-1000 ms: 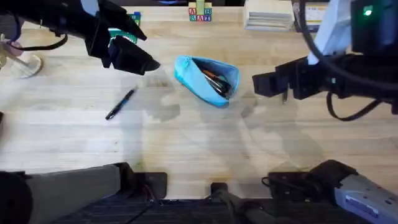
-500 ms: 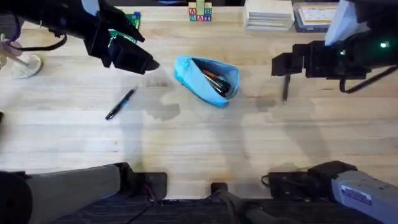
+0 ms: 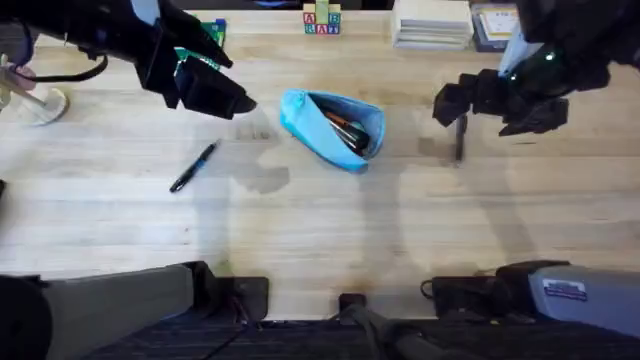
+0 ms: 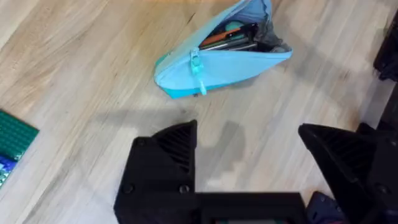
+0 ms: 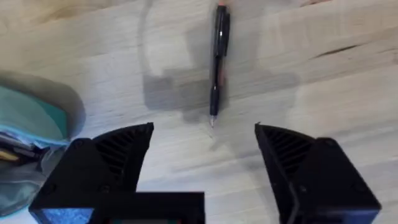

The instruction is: Unzip the bag, pick up the pens from the table one at a time and place them inside, then zip the bag closed.

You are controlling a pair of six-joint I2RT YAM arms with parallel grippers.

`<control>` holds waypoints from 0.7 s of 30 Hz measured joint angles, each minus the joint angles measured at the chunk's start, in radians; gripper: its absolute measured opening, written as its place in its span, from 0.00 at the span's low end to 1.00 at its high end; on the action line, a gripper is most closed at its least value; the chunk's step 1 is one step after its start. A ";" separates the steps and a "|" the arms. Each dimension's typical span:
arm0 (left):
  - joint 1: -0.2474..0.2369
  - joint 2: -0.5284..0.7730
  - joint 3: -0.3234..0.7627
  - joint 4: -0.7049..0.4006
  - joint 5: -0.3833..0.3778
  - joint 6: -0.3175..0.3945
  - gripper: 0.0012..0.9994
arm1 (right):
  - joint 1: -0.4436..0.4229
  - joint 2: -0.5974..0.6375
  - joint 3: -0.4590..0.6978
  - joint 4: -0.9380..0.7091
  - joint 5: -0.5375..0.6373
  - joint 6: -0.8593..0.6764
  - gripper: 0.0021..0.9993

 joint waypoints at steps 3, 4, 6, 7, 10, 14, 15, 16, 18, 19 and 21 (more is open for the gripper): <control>0.000 0.000 0.000 0.000 0.000 0.000 0.99 | -0.002 0.045 0.000 0.030 -0.019 0.001 1.00; 0.000 0.000 0.000 0.000 0.000 0.000 0.99 | -0.005 0.061 0.000 0.047 -0.037 0.001 1.00; 0.000 0.000 0.000 0.000 0.000 0.000 0.99 | -0.015 0.090 0.001 0.074 -0.071 0.002 1.00; 0.000 0.000 0.000 0.000 0.000 0.000 0.99 | -0.024 0.107 0.001 0.084 -0.088 0.003 1.00; 0.000 0.000 0.000 0.000 0.000 0.000 0.99 | -0.053 0.152 0.002 0.094 -0.114 0.003 1.00; 0.000 0.000 0.000 0.000 0.000 0.000 0.99 | -0.093 0.216 0.002 0.095 -0.127 -0.005 1.00; 0.000 0.000 0.000 0.000 0.000 0.000 0.99 | -0.101 0.231 0.002 0.098 -0.130 -0.008 1.00; 0.000 0.000 0.000 0.000 0.000 0.000 0.99 | -0.107 0.244 0.002 0.102 -0.132 -0.010 1.00; 0.000 0.000 0.000 0.000 0.000 0.000 0.99 | -0.113 0.263 0.002 0.113 -0.135 -0.014 1.00; 0.000 0.000 0.000 0.000 0.000 0.000 0.99 | -0.113 0.279 0.002 0.135 -0.135 -0.017 1.00; 0.000 0.000 0.000 0.000 0.000 0.000 0.99 | -0.113 0.280 0.003 0.189 -0.135 -0.020 1.00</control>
